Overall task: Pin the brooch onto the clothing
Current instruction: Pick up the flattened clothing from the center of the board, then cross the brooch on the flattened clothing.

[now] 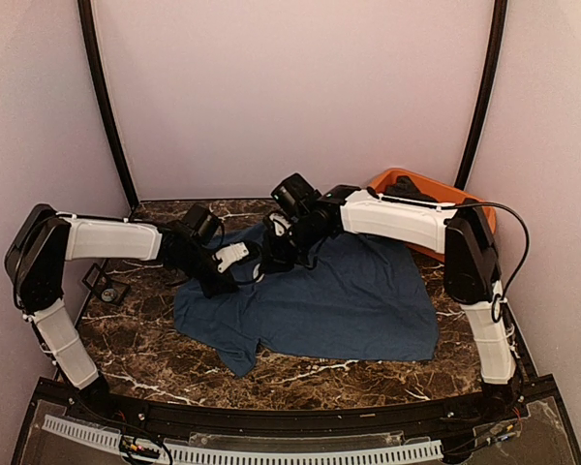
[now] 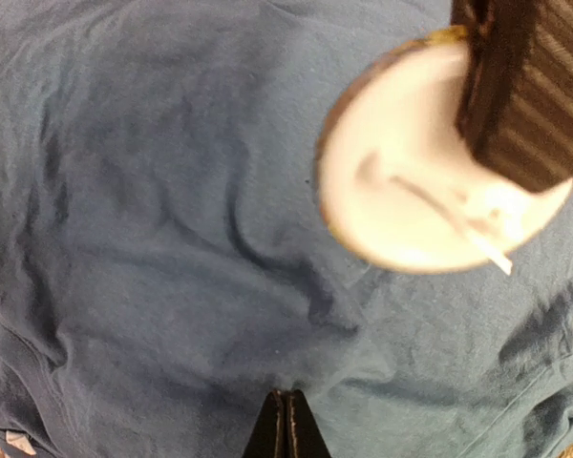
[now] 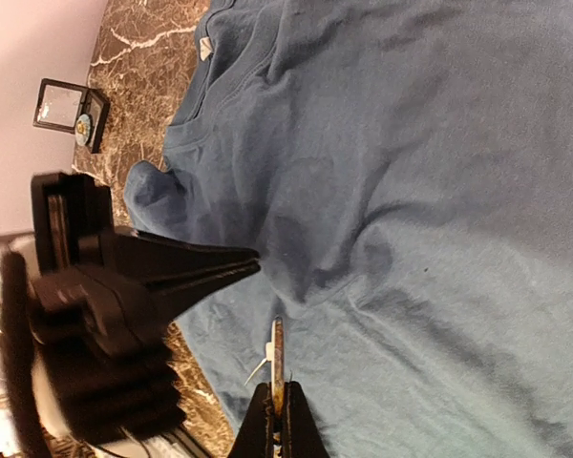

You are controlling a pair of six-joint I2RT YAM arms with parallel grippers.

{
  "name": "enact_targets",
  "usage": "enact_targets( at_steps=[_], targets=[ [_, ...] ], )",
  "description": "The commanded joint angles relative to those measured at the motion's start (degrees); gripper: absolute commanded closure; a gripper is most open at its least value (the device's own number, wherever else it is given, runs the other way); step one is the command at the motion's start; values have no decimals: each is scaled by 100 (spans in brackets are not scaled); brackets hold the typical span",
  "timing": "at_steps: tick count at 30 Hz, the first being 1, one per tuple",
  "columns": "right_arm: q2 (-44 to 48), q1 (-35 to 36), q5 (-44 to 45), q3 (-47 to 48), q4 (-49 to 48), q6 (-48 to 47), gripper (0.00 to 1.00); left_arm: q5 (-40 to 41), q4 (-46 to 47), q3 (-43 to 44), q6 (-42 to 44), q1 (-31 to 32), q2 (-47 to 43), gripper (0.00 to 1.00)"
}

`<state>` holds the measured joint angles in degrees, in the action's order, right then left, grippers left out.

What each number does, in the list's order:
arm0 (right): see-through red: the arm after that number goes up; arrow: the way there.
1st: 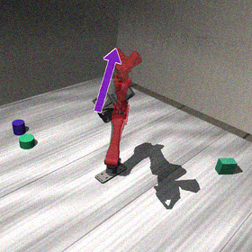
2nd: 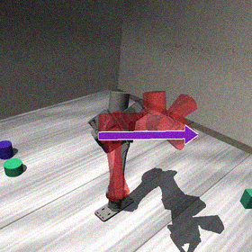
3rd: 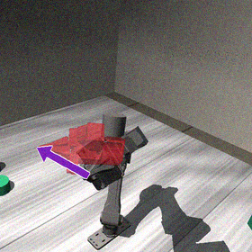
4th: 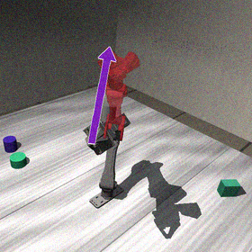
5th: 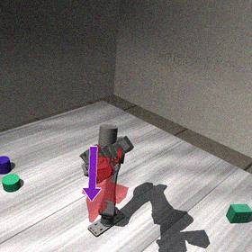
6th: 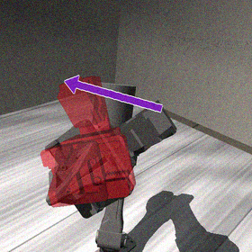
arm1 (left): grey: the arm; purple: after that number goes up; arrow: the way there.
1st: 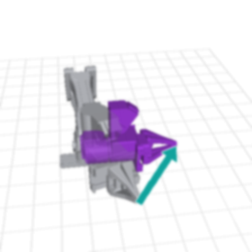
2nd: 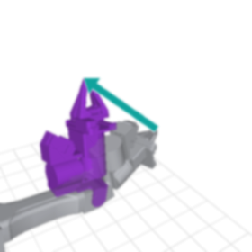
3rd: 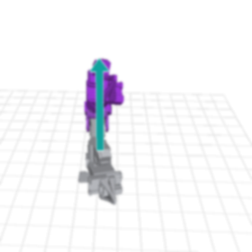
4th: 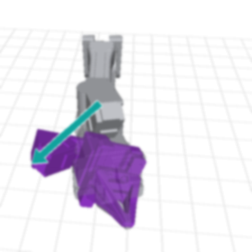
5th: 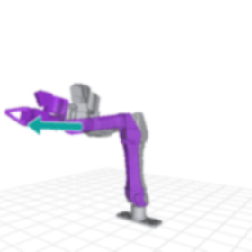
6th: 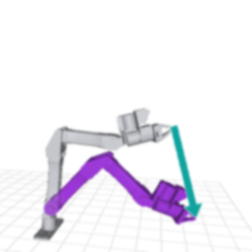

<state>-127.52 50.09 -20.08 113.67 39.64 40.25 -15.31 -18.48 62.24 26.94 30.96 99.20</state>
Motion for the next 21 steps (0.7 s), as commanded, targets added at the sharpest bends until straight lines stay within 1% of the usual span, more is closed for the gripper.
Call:
enact_targets(
  at_steps=[1,4,8,16,21],
  targets=[
    [-115,-106,-498,-210,-398,341,100,810,-427,56,-529,259,-165,99],
    [-217,-167,-798,-354,-540,492,100,957,-298,-12,-833,312,-274,99],
    [-397,-192,-1020,-424,-722,649,100,1160,3,-251,-912,425,-589,99],
    [-628,-201,-1121,-287,-889,906,100,1015,278,-506,-881,498,-798,99],
    [-703,-201,-1179,-169,-908,1003,100,963,285,-541,-839,542,-828,99]
  ],
)
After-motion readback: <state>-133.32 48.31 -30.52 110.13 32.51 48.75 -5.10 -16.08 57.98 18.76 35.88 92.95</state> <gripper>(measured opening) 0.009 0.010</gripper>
